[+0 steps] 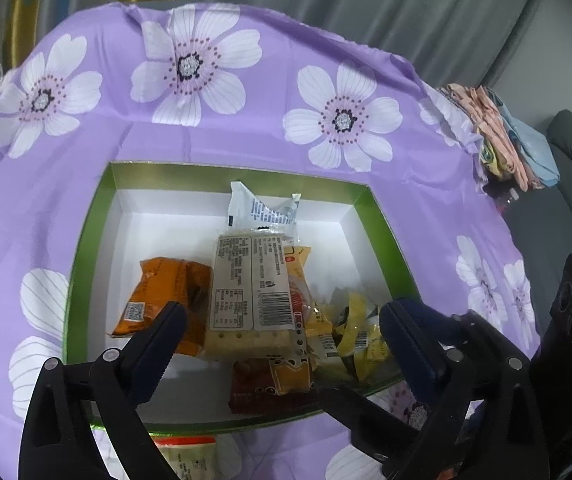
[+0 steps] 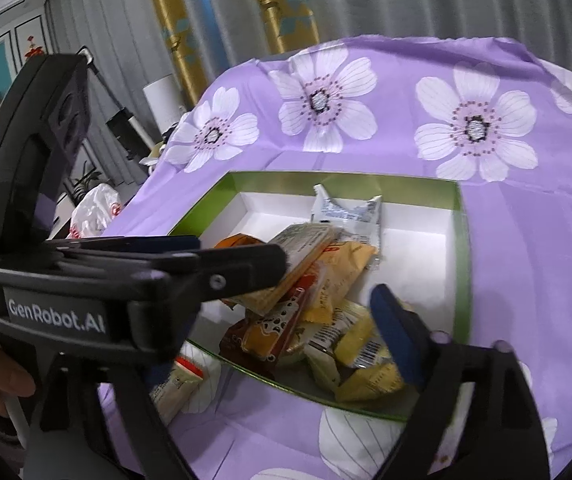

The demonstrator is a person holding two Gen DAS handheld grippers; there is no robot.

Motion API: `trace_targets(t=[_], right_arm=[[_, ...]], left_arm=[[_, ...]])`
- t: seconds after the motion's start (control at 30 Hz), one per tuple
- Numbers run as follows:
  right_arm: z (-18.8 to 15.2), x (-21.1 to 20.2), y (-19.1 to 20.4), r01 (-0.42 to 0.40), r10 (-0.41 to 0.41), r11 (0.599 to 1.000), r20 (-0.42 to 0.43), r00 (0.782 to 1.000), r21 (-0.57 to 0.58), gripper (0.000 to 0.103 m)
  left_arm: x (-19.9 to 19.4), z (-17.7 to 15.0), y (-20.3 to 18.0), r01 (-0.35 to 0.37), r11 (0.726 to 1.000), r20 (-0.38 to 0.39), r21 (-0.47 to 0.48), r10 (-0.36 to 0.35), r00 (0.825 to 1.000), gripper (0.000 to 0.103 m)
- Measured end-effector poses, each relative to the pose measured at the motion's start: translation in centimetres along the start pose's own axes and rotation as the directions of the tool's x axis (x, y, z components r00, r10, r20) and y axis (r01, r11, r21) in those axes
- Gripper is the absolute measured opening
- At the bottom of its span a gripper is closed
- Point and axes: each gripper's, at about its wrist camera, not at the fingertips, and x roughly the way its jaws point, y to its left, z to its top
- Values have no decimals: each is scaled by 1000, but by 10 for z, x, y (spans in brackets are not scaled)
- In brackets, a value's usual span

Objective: Organize snacks
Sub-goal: 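Move the right tool back to the last biscuit pack on the cloth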

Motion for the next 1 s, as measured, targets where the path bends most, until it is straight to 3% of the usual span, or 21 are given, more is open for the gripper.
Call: trace_targets(t=[0.2,0.73,1.0], right_arm=[[-3,-18,1,4,-4,1000,19,1000,18,100],[-10,-55,16,12,-13,1000,51,999,24,100],[-32,-56,34,-10,10,1000,-2,1000,7,100]], left_arm=[[-15,-4,-5,-18,999,24,29,17,1000,100],[-54,-17,-16,-27,999,73,47,24,997,101],[-71,-42,4,-11,1000,76,-3,11,997,101]])
